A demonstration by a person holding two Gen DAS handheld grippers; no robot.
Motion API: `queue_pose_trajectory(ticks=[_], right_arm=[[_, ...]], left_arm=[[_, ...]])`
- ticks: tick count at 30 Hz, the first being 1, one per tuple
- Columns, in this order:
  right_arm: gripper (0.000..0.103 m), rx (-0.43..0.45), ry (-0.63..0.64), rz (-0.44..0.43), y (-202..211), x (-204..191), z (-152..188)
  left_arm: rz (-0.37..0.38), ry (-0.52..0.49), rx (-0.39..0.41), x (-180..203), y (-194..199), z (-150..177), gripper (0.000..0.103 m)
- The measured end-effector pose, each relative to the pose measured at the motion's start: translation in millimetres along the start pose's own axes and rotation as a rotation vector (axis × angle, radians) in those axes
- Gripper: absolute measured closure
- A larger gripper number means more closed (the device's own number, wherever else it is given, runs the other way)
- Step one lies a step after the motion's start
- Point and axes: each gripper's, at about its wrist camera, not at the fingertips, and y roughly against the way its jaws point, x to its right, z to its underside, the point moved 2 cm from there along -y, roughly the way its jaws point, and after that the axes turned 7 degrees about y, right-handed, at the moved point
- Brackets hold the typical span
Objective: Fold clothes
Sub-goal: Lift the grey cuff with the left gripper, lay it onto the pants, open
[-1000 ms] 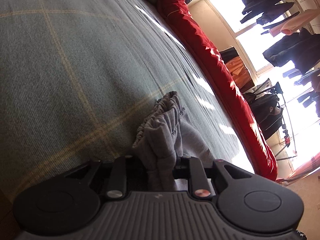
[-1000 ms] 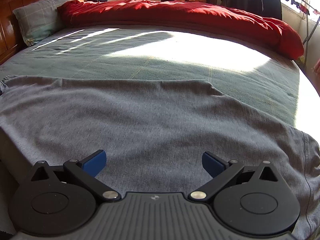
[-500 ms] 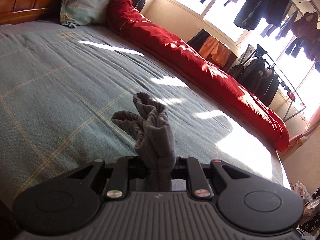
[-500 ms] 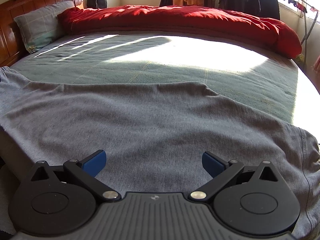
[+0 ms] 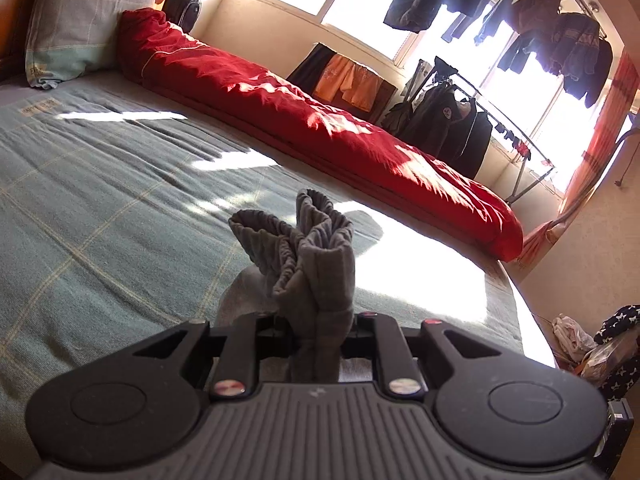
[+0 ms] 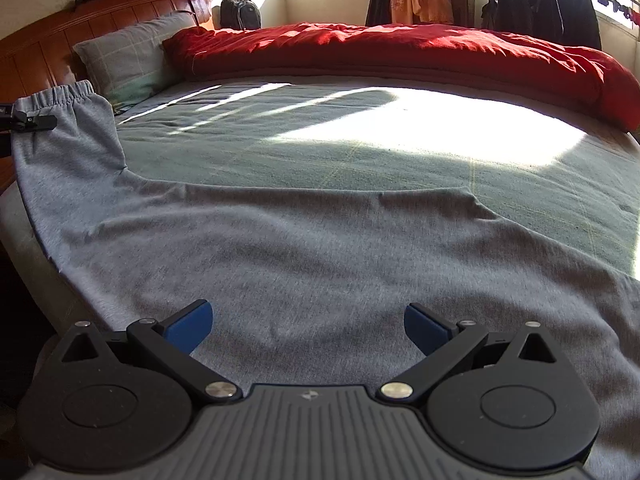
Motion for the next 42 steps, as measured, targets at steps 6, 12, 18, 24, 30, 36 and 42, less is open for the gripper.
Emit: queue_pose_trajectory(ticks=[6, 12, 18, 24, 30, 36, 42], right_arm=[[0.0, 0.008, -0.019, -0.117, -9.8, -11.6, -7.8], [0.0, 0.004, -0.022, -0.161, -16.5, -21.8, -14.2], [0.0, -0.001, -0.052, -0.165, -13.3, -16.6, -7.3], [0.0, 0.006, -0.099, -0.157, -6.7, -5.2, -2.5], [0.0, 0.012, -0.134, -0.146, -3.0, 4.1, 2.1], [0.0, 0.005, -0.162, -0.138, -3.7, 10.5, 9.3], [0.0, 0.002, -0.181, -0.123, -2.4, 16.8, 14.4]], left_arm=[[0.046, -0.031, -0.035, 23.4, -9.2, 7.4, 0.087], [0.122, -0.042, -0.077, 46.0, -20.3, 16.7, 0.087], [0.163, -0.082, -0.14, 71.1, -37.1, 30.6, 0.086], [0.184, -0.098, -0.2, 86.0, -57.9, 45.7, 0.086], [0.161, -0.152, -0.238, 96.4, -74.9, 62.4, 0.086], [0.102, -0.216, -0.289, 100.7, -96.6, 88.3, 0.086], [0.075, -0.269, -0.334, 105.0, -112.4, 106.7, 0.085]])
